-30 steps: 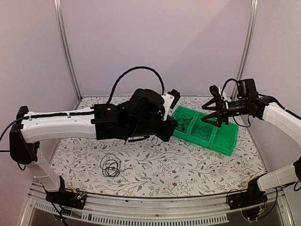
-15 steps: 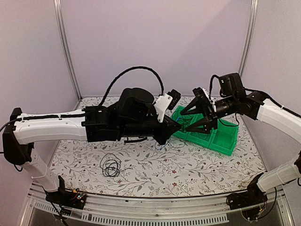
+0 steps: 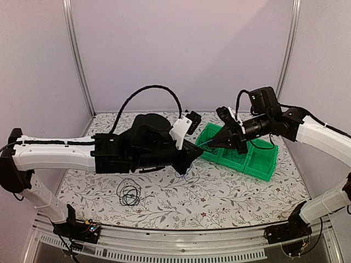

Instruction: Untangle the cables

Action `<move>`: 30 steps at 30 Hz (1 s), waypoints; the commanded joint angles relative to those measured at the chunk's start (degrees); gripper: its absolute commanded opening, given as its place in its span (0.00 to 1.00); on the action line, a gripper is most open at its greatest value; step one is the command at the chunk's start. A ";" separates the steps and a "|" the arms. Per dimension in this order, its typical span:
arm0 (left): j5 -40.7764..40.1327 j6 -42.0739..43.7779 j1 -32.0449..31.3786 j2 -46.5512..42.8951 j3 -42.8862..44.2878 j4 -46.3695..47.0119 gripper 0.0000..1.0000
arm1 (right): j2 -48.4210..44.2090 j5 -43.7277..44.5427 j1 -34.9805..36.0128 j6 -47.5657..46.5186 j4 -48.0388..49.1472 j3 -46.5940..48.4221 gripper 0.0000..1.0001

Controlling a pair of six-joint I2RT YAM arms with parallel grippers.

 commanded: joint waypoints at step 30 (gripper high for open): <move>-7.10 -11.73 5.78 1.89 -26.17 12.60 0.06 | 5.90 -1.57 -28.75 2.63 -1.65 4.42 0.00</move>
